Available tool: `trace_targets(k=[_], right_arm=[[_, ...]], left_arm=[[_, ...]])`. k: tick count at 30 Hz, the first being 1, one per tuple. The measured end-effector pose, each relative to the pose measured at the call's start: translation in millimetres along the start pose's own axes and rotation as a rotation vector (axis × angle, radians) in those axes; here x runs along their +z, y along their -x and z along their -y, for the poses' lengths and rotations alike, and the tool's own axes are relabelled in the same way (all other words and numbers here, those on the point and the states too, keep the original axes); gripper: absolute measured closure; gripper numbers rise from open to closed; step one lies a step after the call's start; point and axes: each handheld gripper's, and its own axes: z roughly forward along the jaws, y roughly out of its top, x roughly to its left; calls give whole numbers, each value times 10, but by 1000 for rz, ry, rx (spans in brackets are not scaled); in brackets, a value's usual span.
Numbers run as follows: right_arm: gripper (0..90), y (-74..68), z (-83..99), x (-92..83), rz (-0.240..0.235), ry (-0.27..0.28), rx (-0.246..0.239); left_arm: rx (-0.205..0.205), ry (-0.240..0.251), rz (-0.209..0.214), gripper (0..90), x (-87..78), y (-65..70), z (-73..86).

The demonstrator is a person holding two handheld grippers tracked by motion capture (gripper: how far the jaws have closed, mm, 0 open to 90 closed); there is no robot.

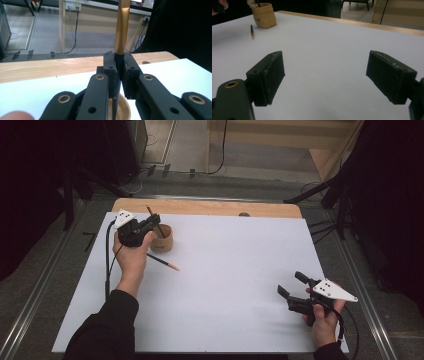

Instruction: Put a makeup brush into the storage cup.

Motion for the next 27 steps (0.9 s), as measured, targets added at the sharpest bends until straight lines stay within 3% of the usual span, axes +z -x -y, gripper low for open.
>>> trace_targets(k=[18,23,27], right_arm=[[160,0,4,0,0,-1,-1],[160,-2,0,-3,1,0,-1],[160,-3,-1,-5,1,2,-2]], left_arm=[[1,-71,9,827,74,14,161],[-16,-42,5,641,7,15,128],[-13,-19,25,506,-82,20,95]])
